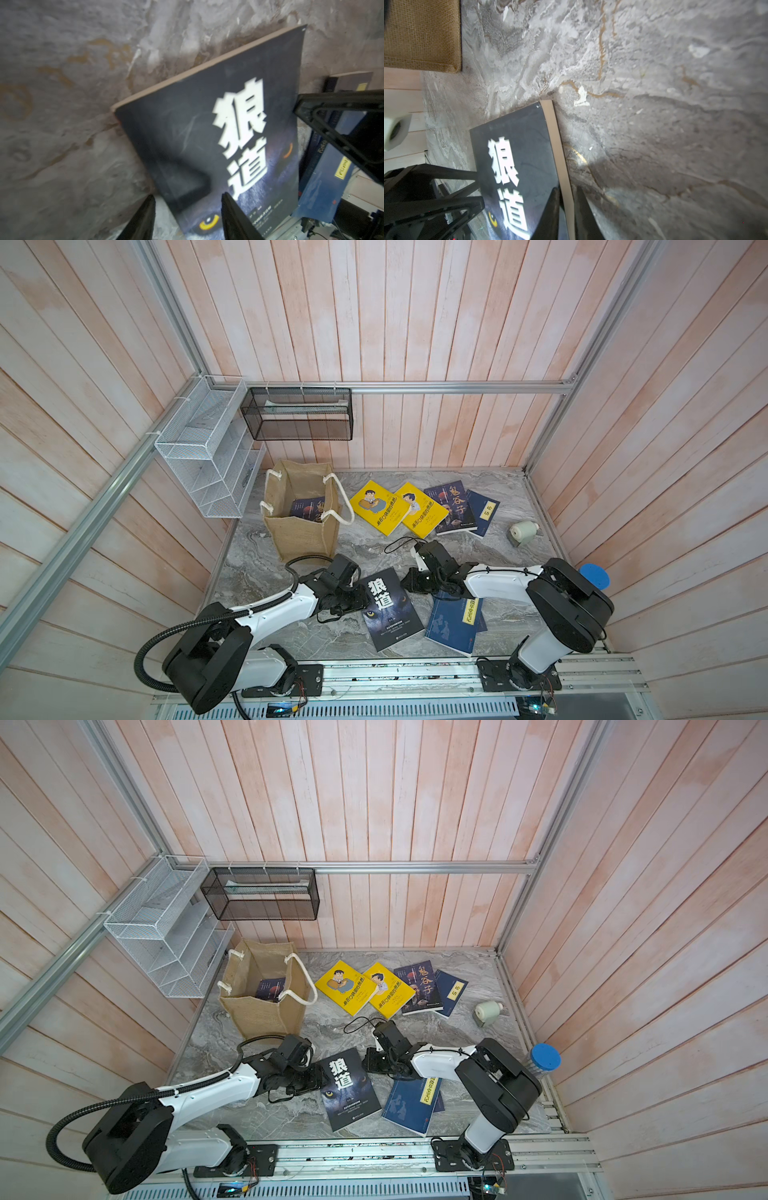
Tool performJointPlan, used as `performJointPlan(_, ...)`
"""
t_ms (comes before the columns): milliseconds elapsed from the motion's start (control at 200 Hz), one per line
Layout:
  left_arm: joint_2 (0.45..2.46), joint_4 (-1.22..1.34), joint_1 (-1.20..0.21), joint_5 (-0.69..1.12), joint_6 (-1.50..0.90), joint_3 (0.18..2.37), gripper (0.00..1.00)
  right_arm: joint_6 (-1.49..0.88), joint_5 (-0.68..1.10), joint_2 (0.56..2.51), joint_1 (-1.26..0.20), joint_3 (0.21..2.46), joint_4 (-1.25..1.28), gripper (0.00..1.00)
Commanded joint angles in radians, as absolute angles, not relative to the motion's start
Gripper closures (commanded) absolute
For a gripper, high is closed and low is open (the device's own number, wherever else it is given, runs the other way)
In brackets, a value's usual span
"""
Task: Put the books into the canvas bag
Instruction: Move the book to the center of the board.
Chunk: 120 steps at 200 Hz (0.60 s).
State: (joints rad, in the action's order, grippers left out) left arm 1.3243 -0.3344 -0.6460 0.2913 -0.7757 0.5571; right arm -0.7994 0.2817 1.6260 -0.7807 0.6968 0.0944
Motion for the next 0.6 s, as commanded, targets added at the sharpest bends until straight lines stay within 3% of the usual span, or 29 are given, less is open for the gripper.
performJointPlan(0,1.374,-0.23,-0.643,0.356,-0.77,0.596,0.47,-0.79,0.278,1.631,-0.791,0.701,0.019,0.84)
performJointPlan(335,1.552,-0.119,-0.611,0.38,-0.693,0.75,0.48,-0.724,0.296,1.677,-0.713,0.789,-0.013,0.87)
performJointPlan(595,1.78,-0.137,-0.522,0.373,-0.557,1.048,0.49,-0.677,0.306,1.726,-0.58,0.908,-0.041,0.87)
